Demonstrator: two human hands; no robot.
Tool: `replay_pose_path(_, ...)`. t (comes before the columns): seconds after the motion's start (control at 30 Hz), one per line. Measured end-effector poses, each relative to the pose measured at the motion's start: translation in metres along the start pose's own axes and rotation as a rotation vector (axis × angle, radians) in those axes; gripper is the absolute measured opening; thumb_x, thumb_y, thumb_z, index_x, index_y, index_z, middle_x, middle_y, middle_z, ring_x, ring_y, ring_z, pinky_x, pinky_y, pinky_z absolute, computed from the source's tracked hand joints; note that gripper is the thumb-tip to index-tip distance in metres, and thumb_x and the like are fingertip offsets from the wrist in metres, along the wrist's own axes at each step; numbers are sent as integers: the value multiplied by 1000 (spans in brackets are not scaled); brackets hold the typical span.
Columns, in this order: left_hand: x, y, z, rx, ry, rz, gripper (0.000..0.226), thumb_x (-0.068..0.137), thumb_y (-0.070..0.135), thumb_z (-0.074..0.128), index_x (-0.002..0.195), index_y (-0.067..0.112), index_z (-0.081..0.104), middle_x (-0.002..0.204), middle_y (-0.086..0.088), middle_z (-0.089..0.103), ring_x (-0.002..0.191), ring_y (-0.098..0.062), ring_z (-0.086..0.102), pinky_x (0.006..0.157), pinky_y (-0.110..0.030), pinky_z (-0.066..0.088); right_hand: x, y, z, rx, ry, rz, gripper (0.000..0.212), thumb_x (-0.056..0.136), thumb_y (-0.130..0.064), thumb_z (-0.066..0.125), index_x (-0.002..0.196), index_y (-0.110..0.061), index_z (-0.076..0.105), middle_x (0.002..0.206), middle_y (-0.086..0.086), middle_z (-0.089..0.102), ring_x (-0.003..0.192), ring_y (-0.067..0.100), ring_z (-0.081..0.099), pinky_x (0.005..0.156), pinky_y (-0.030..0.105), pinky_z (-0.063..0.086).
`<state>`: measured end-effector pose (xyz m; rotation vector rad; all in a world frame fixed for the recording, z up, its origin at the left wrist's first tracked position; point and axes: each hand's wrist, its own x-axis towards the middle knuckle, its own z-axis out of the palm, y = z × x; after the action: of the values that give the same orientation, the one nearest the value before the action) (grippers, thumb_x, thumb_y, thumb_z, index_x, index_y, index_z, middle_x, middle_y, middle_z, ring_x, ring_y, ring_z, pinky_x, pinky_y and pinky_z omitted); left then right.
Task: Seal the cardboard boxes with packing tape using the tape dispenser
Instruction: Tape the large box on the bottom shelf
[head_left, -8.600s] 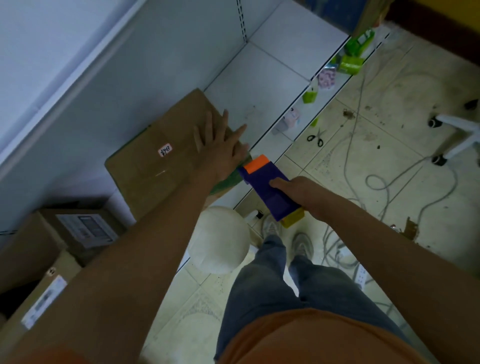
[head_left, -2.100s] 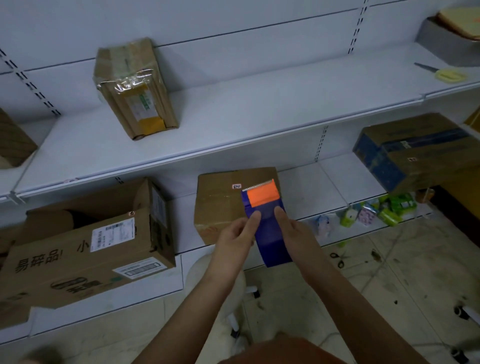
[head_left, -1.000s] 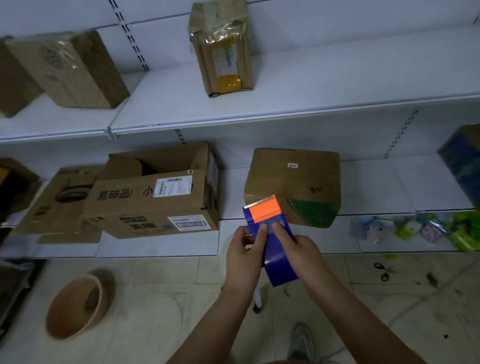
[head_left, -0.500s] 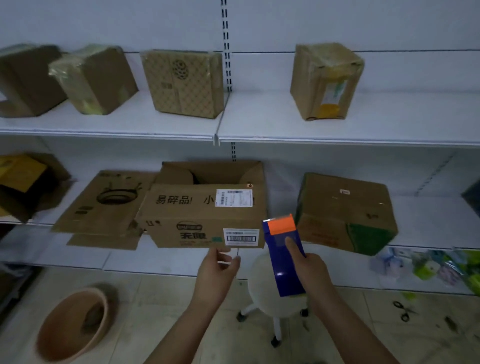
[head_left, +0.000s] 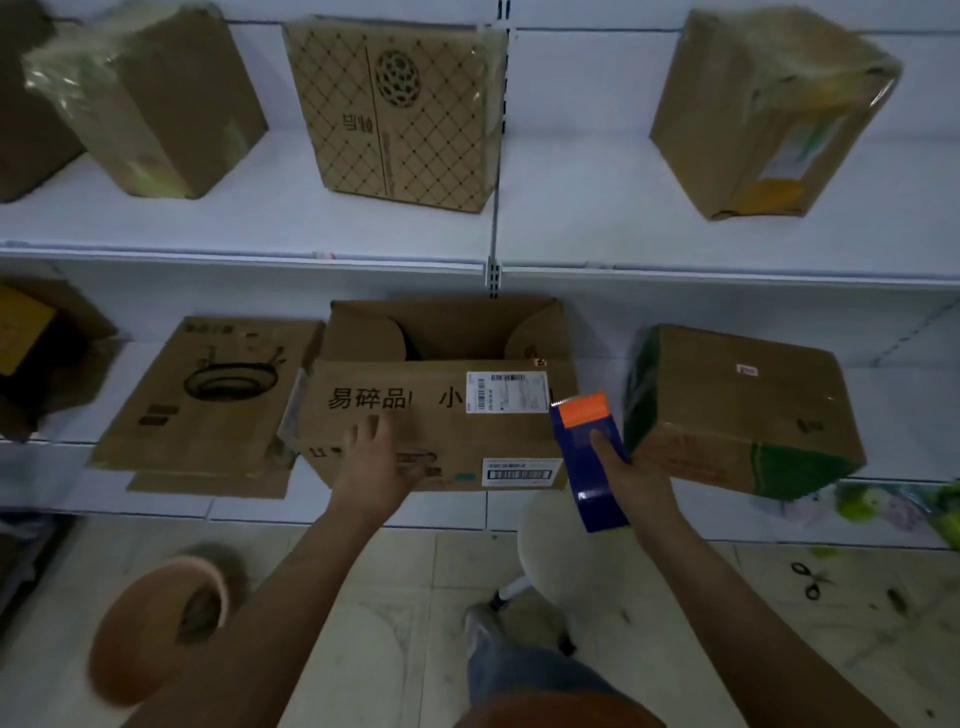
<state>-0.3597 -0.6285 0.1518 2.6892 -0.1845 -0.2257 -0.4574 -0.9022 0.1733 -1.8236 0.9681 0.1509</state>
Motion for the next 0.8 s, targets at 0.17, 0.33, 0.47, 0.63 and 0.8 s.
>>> replay_pose_path(0.17, 67, -16, -2, 133, -57, 79, 80, 82, 44, 76, 145, 11, 40, 145, -13, 42, 132, -32, 35, 111, -44, 31, 47, -22, 26, -48, 63, 1, 56, 93, -57, 51, 68, -7, 51, 73, 22, 63, 62, 29, 58, 62, 33, 44)
replay_pose_path(0.33, 126, -25, 1, 200, -165, 152, 87, 84, 52, 70, 153, 21, 26, 152, -10, 32, 139, -34, 28, 110, -53, 35, 57, -26, 40, -184, 118, 6, 55, 95, -54, 51, 58, -15, 37, 48, 2, 41, 42, 16, 39, 45, 24, 28)
replay_pose_path(0.47, 159, -30, 9, 282, -283, 198, 106, 83, 58, 69, 158, 21, 4, 164, -7, 11, 150, -30, 9, 116, -59, 23, 40, -32, 43, -288, 63, -100, 31, 97, -50, 50, 68, -39, 43, 62, -13, 46, 55, 2, 43, 52, 19, 34)
replay_pose_path(0.63, 176, -26, 6, 468, -347, 174, 108, 69, 71, 73, 152, 21, 25, 152, -13, 28, 137, -36, 27, 112, -52, 26, 38, -33, 55, -300, 151, 88, 57, 93, -63, 45, 65, -13, 45, 60, 7, 52, 52, 18, 49, 50, 28, 37)
replay_pose_path(0.8, 145, -33, -23, 351, -220, 347, 70, 73, 53, 79, 128, 19, 52, 134, -7, 50, 123, -29, 46, 97, -42, 36, 8, -44, 45, -118, 195, 162, 64, 93, -62, 46, 80, 0, 59, 86, 27, 65, 67, 28, 56, 67, 34, 44)
